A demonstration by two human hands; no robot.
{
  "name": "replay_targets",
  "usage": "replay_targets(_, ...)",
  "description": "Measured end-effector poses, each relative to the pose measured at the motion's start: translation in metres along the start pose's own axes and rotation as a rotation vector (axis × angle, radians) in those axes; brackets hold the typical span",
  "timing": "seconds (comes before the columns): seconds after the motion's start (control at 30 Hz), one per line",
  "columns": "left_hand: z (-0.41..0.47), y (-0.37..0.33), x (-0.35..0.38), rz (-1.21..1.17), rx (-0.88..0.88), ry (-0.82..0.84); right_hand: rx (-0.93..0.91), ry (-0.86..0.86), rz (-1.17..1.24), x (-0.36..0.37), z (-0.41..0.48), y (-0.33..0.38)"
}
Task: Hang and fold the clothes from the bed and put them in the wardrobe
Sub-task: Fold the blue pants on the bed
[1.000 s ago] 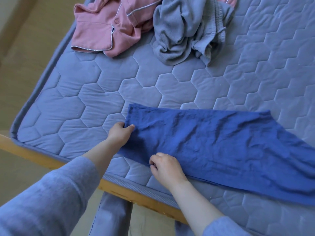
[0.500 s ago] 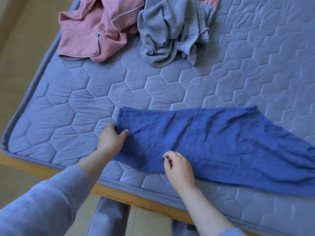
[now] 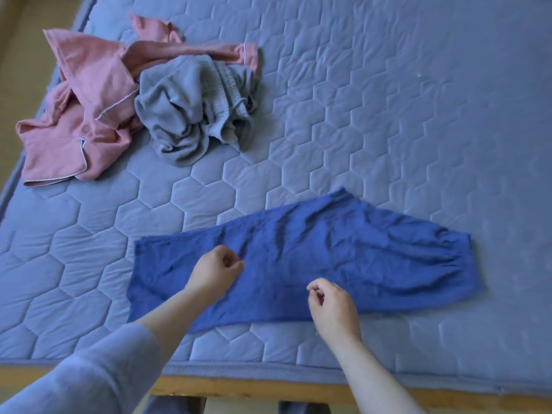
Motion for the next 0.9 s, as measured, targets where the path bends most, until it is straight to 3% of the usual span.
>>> replay_targets(0.5,0.042,-0.232,0.231,0.196,0.283,0.248,0.358,-0.395,0.221,-0.163,0.059,-0.244)
replay_targets(0.63,0.062,-0.285,0.282,0.333,0.417,0.278,0.364,-0.502,0.191,-0.181,0.074,-0.279)
replay_targets(0.77,0.081,-0.33,0.324,0.58,0.581,0.297,0.411,-0.428,0.303,-0.178,0.094,-0.307)
replay_targets(0.9,0.092,-0.356,0.358,0.793,0.624,0.254,0.425,-0.414,0.353,-0.171,0.107,-0.318)
Point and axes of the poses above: each hand's wrist, its own z-axis towards the middle knuckle, its own x-axis out of the palm, y = z × x, the point moved 4 cm from there along z, towards the middle knuckle, and after that the axes turned 5 degrees about y, right-handed, at the moved point
